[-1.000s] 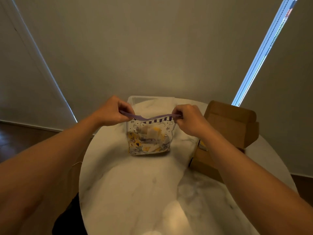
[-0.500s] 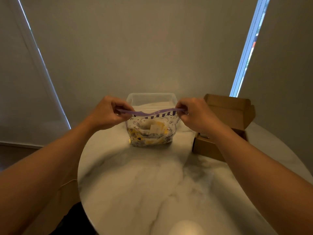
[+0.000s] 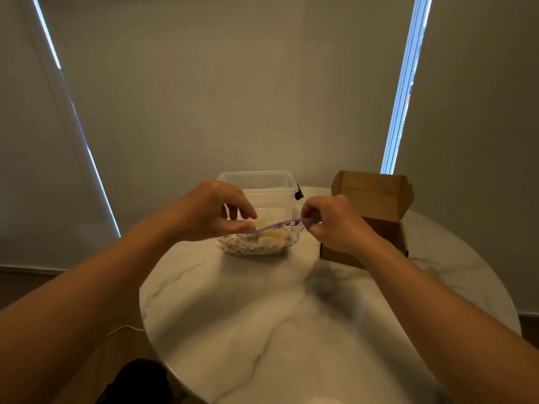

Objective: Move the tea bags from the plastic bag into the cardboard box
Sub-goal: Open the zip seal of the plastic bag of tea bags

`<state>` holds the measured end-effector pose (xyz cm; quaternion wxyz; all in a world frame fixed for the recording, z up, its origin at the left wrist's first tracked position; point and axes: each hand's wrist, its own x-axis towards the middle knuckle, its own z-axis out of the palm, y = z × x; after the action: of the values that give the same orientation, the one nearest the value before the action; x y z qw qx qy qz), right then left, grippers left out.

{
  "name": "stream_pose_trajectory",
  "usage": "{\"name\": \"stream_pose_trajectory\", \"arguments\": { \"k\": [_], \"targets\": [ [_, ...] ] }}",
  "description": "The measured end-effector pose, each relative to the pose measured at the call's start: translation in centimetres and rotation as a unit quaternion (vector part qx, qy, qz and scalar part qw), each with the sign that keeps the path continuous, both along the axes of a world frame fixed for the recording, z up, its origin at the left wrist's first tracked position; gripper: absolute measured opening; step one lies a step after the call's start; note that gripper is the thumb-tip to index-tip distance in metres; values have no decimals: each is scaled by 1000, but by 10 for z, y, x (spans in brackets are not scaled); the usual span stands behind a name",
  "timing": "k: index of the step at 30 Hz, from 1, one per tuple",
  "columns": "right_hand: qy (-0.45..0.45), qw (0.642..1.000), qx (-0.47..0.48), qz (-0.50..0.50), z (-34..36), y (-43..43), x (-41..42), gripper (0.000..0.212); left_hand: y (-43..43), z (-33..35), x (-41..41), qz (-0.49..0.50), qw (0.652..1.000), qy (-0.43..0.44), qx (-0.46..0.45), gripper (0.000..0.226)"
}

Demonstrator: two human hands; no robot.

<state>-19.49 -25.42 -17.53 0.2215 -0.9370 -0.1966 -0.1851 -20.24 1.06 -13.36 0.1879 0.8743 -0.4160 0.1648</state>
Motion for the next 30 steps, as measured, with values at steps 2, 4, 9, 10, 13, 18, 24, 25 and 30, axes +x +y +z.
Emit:
{"name": "stream_pose_trajectory", "arguments": {
  "k": [2, 4, 9, 10, 13, 18, 24, 25, 30],
  "targets": [
    [-1, 1000, 4, 1, -5, -3, -3, 12, -12, 2, -3, 29, 997, 17, 69, 26],
    [-4, 1000, 10, 5, -10, -6, -6, 12, -22, 1, -6, 55, 990, 27, 123, 23],
    [-8, 1000, 24, 14, -19, -11, -13, 13, -33, -7, -15, 72, 983, 62, 158, 11],
    [-9, 999, 26, 16, -19, -12, -13, 13, -33, -8, -16, 77, 983, 65, 153, 10],
    [-7, 999, 40, 14, -22, -12, -18, 18, -32, -12, -15, 86, 986, 63, 128, 9],
    [-108, 991, 76, 2, -32, -2, -41, 39, -34, -17, -7, 93, 990, 48, 96, 8],
    [-23, 972, 233, 12, -48, 42, -88, 29, -42, -21, -9, 90, 991, 59, 80, 9],
    [78, 957, 279, 18, -48, 51, -92, 37, -43, -21, -10, 92, 991, 61, 78, 8],
    [322, 799, 508, 7, -50, 83, -87, 53, -43, -20, -17, 79, 991, 76, 83, 9]
  ]
}}
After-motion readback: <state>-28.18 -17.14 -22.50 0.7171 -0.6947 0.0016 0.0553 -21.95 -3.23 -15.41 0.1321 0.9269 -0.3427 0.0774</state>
